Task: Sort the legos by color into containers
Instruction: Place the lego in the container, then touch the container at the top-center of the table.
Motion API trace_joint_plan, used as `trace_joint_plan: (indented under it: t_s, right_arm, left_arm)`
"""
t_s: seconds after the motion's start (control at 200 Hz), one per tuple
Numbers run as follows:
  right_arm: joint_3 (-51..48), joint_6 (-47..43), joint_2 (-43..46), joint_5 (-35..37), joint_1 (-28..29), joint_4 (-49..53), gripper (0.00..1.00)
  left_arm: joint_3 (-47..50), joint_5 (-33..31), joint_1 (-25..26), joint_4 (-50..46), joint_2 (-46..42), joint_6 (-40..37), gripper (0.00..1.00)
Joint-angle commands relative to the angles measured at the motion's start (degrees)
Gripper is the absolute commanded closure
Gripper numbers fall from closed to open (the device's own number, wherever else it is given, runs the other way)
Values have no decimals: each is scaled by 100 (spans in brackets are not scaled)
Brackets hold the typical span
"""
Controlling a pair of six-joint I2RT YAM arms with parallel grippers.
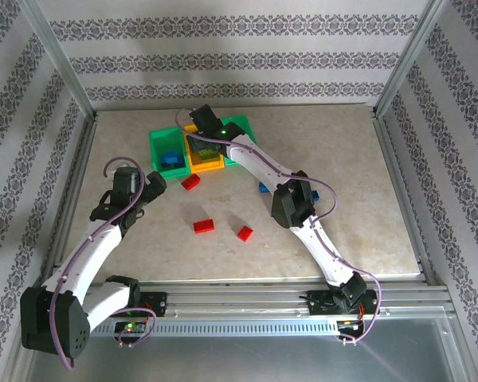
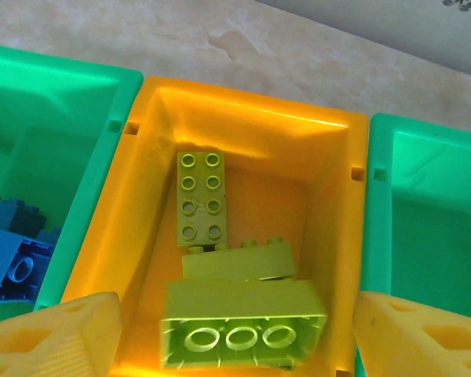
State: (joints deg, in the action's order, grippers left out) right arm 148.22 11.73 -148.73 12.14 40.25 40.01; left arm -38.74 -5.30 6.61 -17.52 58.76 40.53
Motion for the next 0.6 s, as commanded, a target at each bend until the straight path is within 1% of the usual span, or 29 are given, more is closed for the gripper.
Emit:
trace_joint_plan:
  t_s: [0.0, 0.22, 0.29, 0.385, 0.485, 0.595]
  right_arm:
    - [200, -28, -56, -61, -35, -55, 21]
    - [178, -44, 160, -33, -33, -20, 21]
    - [101, 57, 258, 37, -52, -11, 24]
    - [-152, 297, 423, 238, -74, 36, 32]
    - [-463, 585, 595, 414, -127, 126, 34]
    - [-748, 849, 745, 508, -187, 246, 38]
  left_arm:
    - [0, 81, -66, -6, -76, -125, 0]
    - [-76, 64, -66, -67, -80, -159, 0]
    - [-89, 55, -66, -68, -80, -160, 0]
    - [-90, 81, -64, -50, -76, -168, 0]
    - [-94, 155, -64, -18, -66, -203, 0]
    - [-105, 379, -68, 135, 26, -273, 0]
